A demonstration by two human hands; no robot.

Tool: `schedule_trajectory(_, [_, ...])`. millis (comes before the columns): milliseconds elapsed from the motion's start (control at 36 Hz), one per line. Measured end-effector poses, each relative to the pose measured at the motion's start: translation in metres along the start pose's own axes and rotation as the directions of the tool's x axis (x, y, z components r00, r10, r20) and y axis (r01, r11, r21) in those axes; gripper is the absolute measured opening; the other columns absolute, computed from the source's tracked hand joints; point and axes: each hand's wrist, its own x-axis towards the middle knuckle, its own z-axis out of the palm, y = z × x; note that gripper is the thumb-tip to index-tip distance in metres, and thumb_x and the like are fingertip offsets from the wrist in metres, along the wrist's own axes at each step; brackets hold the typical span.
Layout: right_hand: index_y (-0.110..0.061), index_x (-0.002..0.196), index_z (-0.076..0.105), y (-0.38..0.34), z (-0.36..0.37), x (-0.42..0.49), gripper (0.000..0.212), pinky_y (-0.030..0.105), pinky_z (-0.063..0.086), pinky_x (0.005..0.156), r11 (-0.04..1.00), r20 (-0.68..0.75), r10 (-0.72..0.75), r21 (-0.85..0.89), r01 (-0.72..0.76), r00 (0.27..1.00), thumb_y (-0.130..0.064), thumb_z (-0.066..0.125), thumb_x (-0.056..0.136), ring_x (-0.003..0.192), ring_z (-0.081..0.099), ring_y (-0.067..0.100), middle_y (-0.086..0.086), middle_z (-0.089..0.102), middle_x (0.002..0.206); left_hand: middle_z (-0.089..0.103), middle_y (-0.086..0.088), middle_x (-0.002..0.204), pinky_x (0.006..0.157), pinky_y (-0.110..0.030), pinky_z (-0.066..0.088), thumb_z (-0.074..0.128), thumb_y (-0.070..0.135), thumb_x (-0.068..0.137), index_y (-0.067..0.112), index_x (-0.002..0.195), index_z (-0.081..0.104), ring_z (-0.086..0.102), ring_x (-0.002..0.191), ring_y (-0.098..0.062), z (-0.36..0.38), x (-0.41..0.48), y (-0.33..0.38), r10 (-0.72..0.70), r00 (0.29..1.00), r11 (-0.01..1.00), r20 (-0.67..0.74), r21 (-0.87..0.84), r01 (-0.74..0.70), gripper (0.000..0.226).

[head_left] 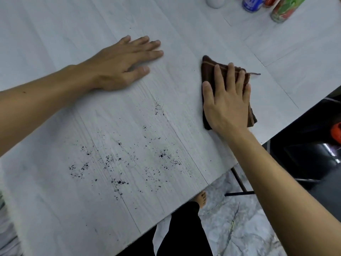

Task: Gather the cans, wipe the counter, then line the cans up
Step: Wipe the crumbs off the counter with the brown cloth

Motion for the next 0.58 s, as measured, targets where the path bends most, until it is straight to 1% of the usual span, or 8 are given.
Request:
schedule_trajectory(139, [-0.028,0.162,0.019,-0.037,0.011,-0.001,0.061,0.051,-0.004,0.125,0.992,0.039,-0.125,0.017,0.124,0.991,-0.052,0.022,0.107,0.156,-0.006,0.03,0.007,0.003,0.171,0.006,0.017,0.17,0.128,-0.044,0.004,0.025,0.051,0.106,0.04,0.162,0.015,-0.003,0.156,-0.003,0.0,-0.003,0.0,-0.031,1.0,0.999,-0.007,-0.024,0.03,0.057])
schedule_trajectory(278, [-0.027,0.162,0.02,-0.065,0.018,-0.019,0.059,0.051,-0.002,0.125,0.968,0.062,-0.251,0.019,0.25,0.966,-0.05,0.024,0.108,0.156,-0.004,0.03,0.007,0.005,0.171,0.01,0.014,0.171,0.128,-0.041,0.005,0.029,0.046,0.107,0.036,0.162,0.02,0.0,0.157,-0.005,0.0,-0.012,-0.002,-0.034,0.999,0.999,-0.029,-0.035,0.033,0.057])
schedule_trajectory(389, [-0.027,0.162,0.023,-0.078,0.023,-0.04,0.059,0.051,0.0,0.125,0.948,0.072,-0.317,0.016,0.317,0.946,-0.05,0.026,0.108,0.157,-0.003,0.03,0.006,0.007,0.171,0.015,0.014,0.17,0.128,-0.039,0.007,0.031,0.041,0.107,0.032,0.161,0.025,0.003,0.157,-0.004,0.0,-0.019,-0.001,-0.039,0.997,0.998,-0.06,-0.055,0.036,0.055])
schedule_trajectory(472, [-0.026,0.161,0.025,-0.084,0.026,-0.058,0.059,0.052,0.002,0.124,0.931,0.077,-0.363,0.014,0.364,0.928,-0.049,0.026,0.107,0.157,-0.001,0.032,0.008,0.009,0.171,0.017,0.014,0.17,0.128,-0.041,0.007,0.032,0.038,0.106,0.032,0.161,0.027,0.004,0.157,-0.004,0.0,-0.024,0.0,-0.045,0.997,0.996,-0.065,-0.076,0.04,0.055])
schedule_trajectory(583, [-0.024,0.16,0.03,-0.087,0.031,-0.084,0.059,0.054,0.006,0.123,0.902,0.086,-0.43,0.017,0.431,0.899,-0.049,0.029,0.106,0.156,0.003,0.033,0.01,0.014,0.17,0.016,0.014,0.17,0.128,-0.042,0.007,0.031,0.039,0.106,0.033,0.161,0.027,0.004,0.157,-0.005,0.001,-0.028,0.001,-0.039,0.997,0.996,-0.061,-0.079,0.034,0.055])
